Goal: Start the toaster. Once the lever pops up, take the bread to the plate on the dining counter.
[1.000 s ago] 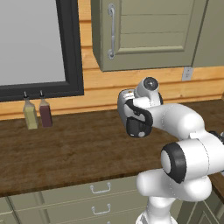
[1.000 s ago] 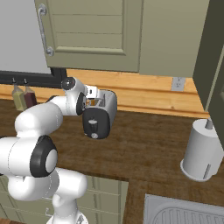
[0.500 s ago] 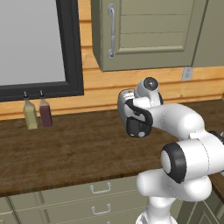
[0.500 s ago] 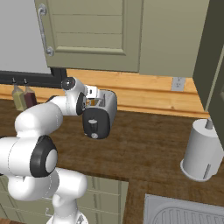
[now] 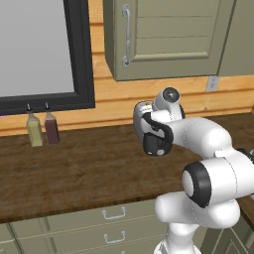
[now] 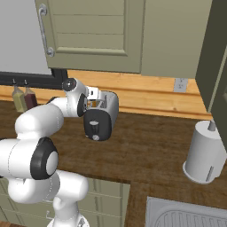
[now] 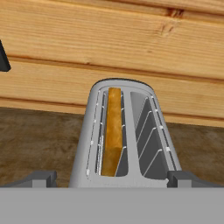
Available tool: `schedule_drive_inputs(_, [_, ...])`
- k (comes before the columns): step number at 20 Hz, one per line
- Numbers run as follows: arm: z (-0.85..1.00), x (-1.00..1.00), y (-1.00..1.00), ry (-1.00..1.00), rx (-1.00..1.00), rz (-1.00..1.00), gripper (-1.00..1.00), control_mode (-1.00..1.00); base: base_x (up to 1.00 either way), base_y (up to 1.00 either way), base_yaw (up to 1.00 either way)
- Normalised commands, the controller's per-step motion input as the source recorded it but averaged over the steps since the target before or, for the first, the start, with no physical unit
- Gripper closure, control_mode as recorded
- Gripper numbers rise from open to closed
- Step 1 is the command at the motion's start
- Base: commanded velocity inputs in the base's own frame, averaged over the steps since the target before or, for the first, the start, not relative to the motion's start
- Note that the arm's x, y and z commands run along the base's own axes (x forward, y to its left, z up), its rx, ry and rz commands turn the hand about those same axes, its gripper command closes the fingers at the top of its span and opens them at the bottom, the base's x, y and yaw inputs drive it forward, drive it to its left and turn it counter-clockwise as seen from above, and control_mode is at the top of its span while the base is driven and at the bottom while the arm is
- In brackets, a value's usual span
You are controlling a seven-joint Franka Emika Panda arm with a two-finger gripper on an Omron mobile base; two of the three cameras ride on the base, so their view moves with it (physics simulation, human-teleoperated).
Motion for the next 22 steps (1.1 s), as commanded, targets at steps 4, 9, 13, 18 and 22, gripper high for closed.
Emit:
schedule_drive_inputs(4, [0.0, 0.0, 0.0, 0.0, 0.0, 0.0, -1.0, -1.0, 0.0, 0.0, 0.0])
schedule_drive_inputs(9, [0.0, 0.0, 0.0, 0.0, 0.0, 0.0, -1.0, -1.0, 0.0, 0.0, 0.0])
schedule_drive_inputs(13, [0.0, 0.0, 0.0, 0.0, 0.0, 0.0, -1.0, -1.0, 0.0, 0.0, 0.0])
schedule_drive_inputs(18, [0.0, 0.0, 0.0, 0.0, 0.0, 0.0, -1.0, -1.0, 0.0, 0.0, 0.0])
schedule_drive_inputs(22, [0.0, 0.0, 0.0, 0.0, 0.0, 0.0, -1.0, -1.0, 0.0, 0.0, 0.0])
